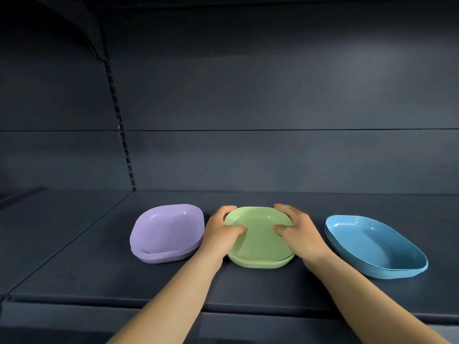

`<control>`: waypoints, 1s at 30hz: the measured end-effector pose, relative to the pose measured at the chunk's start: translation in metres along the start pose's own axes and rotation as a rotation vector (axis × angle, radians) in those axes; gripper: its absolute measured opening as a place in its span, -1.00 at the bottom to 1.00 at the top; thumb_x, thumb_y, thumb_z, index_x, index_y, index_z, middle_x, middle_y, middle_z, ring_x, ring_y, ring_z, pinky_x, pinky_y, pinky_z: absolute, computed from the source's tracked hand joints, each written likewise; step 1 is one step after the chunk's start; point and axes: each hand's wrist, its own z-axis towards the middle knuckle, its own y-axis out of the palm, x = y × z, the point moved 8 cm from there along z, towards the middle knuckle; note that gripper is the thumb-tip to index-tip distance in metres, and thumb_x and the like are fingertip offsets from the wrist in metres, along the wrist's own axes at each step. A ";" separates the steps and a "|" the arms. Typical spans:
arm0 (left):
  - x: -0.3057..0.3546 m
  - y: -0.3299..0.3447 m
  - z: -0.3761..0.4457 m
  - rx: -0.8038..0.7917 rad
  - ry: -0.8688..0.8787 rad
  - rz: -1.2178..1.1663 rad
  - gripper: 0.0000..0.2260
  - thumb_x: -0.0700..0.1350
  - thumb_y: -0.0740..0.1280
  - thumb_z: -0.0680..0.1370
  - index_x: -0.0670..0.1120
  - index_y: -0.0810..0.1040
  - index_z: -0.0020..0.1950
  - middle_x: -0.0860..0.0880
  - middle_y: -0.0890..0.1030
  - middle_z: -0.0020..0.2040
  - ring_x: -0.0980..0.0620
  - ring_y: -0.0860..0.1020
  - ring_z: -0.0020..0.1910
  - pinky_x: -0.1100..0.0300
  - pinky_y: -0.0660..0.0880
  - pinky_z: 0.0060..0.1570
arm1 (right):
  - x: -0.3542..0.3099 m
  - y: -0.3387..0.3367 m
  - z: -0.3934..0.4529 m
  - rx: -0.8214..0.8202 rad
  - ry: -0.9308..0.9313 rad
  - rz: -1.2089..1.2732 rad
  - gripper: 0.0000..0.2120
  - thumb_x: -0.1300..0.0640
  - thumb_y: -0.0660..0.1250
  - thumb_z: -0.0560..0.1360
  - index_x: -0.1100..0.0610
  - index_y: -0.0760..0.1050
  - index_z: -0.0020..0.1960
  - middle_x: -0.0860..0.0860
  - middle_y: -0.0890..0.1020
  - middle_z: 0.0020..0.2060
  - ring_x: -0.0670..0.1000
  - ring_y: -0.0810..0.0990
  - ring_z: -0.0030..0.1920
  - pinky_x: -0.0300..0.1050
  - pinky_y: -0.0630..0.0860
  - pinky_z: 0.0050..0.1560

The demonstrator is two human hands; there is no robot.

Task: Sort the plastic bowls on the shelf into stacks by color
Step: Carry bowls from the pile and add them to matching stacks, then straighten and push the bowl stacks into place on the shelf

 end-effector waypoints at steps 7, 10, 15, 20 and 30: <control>-0.002 0.001 0.004 -0.026 -0.001 0.037 -0.64 -0.27 0.37 0.44 0.07 0.49 0.15 0.12 0.55 0.00 0.10 0.54 -0.01 0.31 0.46 -0.11 | 0.002 0.001 -0.002 -0.026 0.007 -0.016 -0.69 0.40 0.23 0.48 0.18 0.51 0.17 0.04 0.63 -0.06 0.03 0.60 -0.06 -0.29 0.51 -0.10; -0.004 0.002 0.007 -0.024 -0.004 0.042 -0.65 -0.27 0.38 0.44 0.05 0.50 0.15 0.11 0.56 0.00 0.12 0.53 -0.04 0.32 0.45 -0.15 | 0.007 0.001 0.002 -0.011 0.004 -0.009 -0.71 0.38 0.23 0.48 0.13 0.52 0.13 0.03 0.64 -0.08 0.03 0.61 -0.06 -0.25 0.53 -0.10; -0.001 0.003 0.006 -0.029 -0.004 0.049 -0.64 -0.25 0.40 0.44 -0.01 0.51 0.21 0.09 0.58 -0.01 0.11 0.55 -0.06 0.28 0.47 -0.10 | 0.009 0.004 0.006 -0.010 -0.021 -0.059 -0.58 0.35 0.23 0.48 0.10 0.46 0.29 -0.06 0.60 0.05 -0.06 0.57 0.02 -0.37 0.43 -0.10; 0.028 0.007 0.001 -0.032 0.136 0.462 -0.52 -0.06 0.39 0.49 0.02 0.38 0.39 0.03 0.47 0.32 0.02 0.43 0.29 0.21 0.36 0.20 | -0.024 -0.012 -0.002 -0.020 -0.243 -0.408 -0.50 0.21 0.27 0.51 0.09 0.29 0.44 -0.03 0.40 0.35 -0.02 0.40 0.34 -0.29 0.30 0.21; 0.131 0.102 -0.044 -0.194 0.429 1.113 -0.53 0.08 0.30 0.53 0.02 0.31 0.41 0.03 0.37 0.37 -0.01 0.31 0.37 0.10 0.34 0.25 | -0.043 -0.162 -0.044 -0.018 -0.478 -1.152 -0.45 -0.09 0.20 0.55 0.08 0.21 0.47 0.02 0.31 0.38 0.07 0.25 0.38 -0.05 0.30 0.34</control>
